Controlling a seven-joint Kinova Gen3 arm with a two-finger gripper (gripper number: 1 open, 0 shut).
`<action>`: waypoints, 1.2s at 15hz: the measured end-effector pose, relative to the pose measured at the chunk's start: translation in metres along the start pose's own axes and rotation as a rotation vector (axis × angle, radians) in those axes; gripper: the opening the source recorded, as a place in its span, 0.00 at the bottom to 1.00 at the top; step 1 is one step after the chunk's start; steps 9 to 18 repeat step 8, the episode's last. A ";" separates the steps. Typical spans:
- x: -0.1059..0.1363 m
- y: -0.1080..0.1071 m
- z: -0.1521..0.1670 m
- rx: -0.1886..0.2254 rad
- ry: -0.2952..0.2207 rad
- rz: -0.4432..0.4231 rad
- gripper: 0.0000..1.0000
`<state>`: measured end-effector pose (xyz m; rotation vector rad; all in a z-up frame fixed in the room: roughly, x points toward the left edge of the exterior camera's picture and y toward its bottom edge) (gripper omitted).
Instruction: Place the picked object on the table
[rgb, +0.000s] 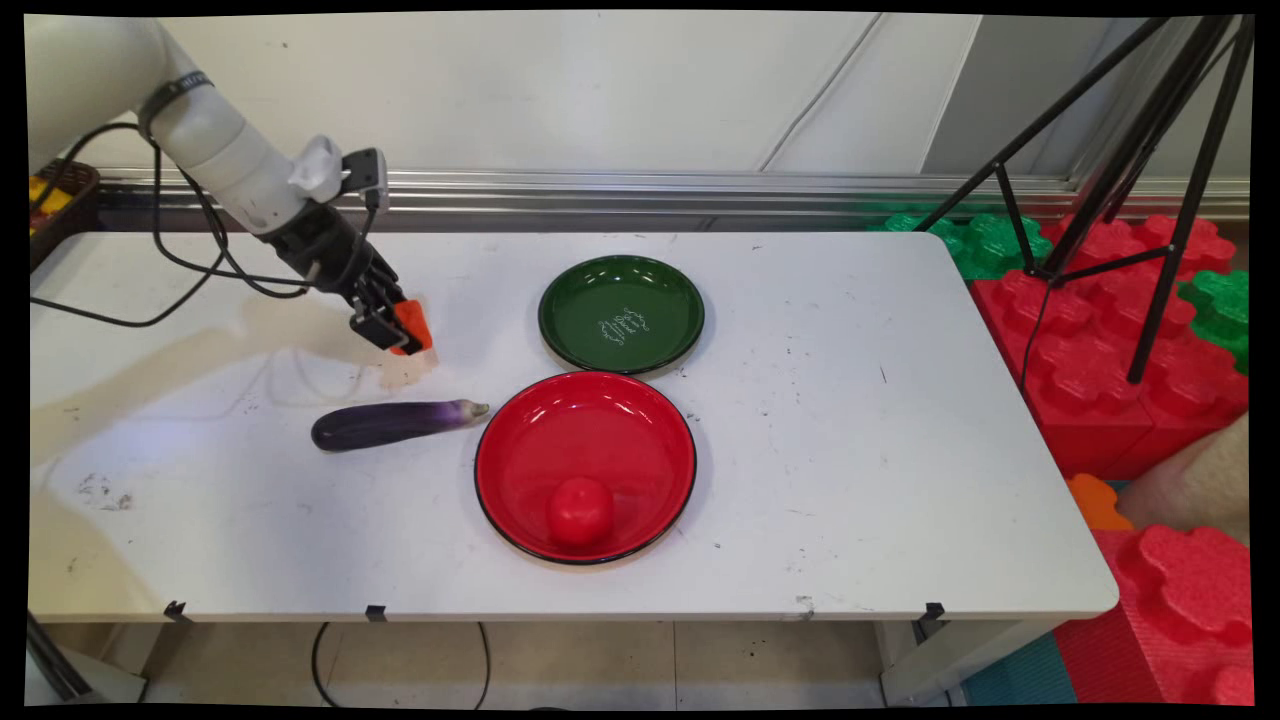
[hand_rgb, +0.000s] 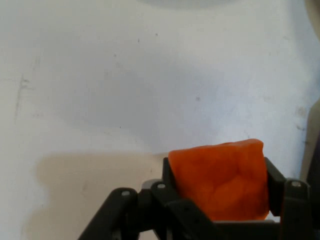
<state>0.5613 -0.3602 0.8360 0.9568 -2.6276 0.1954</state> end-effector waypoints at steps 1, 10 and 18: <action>-0.001 -0.001 0.004 -0.004 -0.002 -0.004 0.00; -0.006 -0.007 0.022 -0.011 -0.001 -0.032 1.00; -0.006 -0.007 0.022 -0.011 -0.001 -0.032 1.00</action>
